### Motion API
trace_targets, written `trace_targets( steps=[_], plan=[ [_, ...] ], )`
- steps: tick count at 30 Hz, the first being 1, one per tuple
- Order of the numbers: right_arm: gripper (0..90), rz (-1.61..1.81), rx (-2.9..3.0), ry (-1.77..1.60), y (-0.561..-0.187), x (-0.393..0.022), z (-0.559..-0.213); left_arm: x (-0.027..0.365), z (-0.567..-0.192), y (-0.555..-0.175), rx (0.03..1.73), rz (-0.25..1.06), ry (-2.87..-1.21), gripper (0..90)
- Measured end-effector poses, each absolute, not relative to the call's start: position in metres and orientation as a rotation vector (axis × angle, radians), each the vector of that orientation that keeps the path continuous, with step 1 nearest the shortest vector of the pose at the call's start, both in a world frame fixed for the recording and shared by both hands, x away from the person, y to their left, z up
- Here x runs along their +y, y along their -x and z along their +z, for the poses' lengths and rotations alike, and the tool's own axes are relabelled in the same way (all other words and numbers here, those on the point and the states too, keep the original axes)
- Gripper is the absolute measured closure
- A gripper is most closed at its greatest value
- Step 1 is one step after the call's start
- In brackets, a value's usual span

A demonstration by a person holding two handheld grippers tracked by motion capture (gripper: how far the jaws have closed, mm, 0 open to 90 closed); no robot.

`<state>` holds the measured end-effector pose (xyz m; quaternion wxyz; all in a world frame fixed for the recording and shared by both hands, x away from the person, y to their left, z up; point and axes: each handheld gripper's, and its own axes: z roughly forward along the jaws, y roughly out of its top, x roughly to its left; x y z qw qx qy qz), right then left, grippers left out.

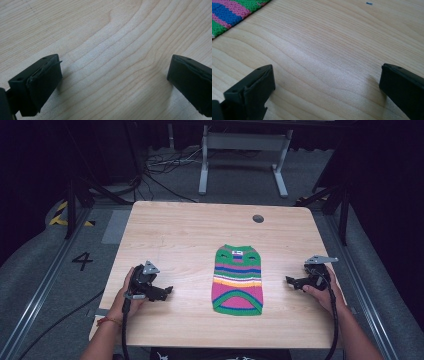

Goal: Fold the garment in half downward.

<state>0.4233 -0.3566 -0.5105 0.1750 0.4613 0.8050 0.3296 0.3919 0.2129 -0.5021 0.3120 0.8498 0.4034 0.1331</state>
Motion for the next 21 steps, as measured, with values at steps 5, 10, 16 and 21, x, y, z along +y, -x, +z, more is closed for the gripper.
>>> trace_targets(
  steps=[5, 10, 16, 21],
  plan=[
    [0.3, 0.934, 2.281, -1.308, -0.4233, -0.3566, -0.5105, 0.2136, -0.5025, -0.3904, 1.078, 0.352, -2.230, 0.0],
    [0.3, 0.931, 2.274, -1.315, -0.4228, -0.3564, -0.5105, 0.2169, -0.5020, -0.3893, 1.053, 0.351, -2.243, 0.7],
    [0.3, 0.921, 2.265, -1.329, -0.4221, -0.3591, -0.5102, 0.2187, -0.5015, -0.3877, 1.059, 0.358, -2.224, 5.2],
    [17.6, 0.940, 2.297, -1.301, -0.4202, -0.3596, -0.5057, 0.2223, -0.4973, -0.3912, 1.010, 0.344, -2.262, 13.5]
  ],
)
